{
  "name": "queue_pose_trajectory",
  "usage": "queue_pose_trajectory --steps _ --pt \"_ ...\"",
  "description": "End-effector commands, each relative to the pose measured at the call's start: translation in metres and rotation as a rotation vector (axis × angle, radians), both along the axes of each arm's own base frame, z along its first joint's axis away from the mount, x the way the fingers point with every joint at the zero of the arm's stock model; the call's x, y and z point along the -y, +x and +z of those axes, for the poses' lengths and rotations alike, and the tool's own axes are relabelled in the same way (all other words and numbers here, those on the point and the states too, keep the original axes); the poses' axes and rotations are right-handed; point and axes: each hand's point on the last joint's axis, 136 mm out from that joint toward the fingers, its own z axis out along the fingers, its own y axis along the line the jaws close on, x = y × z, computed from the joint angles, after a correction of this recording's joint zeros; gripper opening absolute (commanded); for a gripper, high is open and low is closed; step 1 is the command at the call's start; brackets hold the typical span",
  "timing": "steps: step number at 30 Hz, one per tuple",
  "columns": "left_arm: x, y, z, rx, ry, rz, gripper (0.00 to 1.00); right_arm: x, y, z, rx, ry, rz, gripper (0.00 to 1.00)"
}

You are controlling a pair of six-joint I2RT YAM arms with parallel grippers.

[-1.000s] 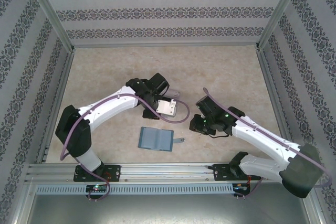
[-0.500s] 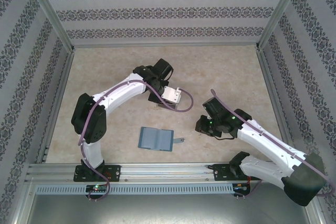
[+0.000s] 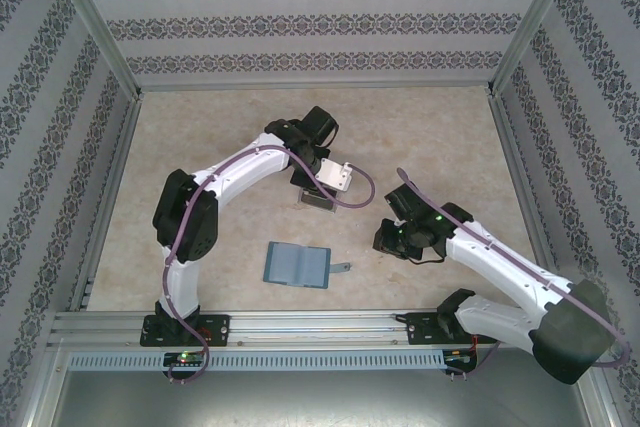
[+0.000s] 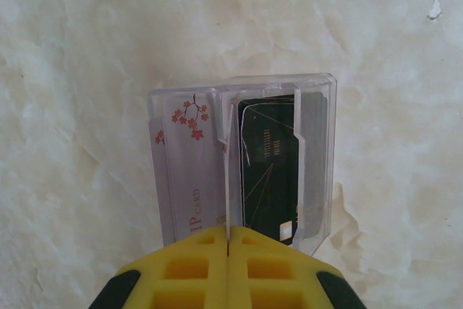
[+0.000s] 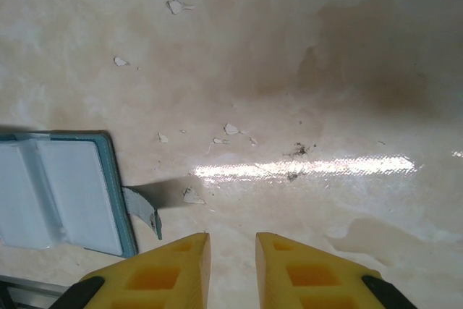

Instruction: Take the credit cards out of the card holder

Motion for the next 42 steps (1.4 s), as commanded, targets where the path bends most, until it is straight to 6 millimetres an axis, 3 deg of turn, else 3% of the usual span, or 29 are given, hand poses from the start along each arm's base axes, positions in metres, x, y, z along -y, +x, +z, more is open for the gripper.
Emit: queue_pose_trajectory --steps 1,23,33,39,42 --pt "0.001 0.016 0.004 0.04 -0.011 -0.004 0.0 -0.002 0.004 0.002 0.006 0.01 0.014 0.25" --pt "0.009 0.028 0.025 0.09 -0.06 0.005 0.0 -0.001 0.008 0.005 0.004 0.015 0.02 0.25" --pt "0.008 0.028 -0.004 0.038 -0.011 -0.005 0.0 -0.002 0.009 0.002 -0.005 0.014 0.023 0.25" --pt "0.01 0.028 -0.01 0.024 -0.011 -0.004 0.01 0.0 0.008 0.002 -0.008 0.011 0.022 0.25" --pt "0.008 0.032 -0.006 0.043 -0.002 0.003 0.12 0.0 0.008 0.003 -0.005 0.013 0.02 0.25"
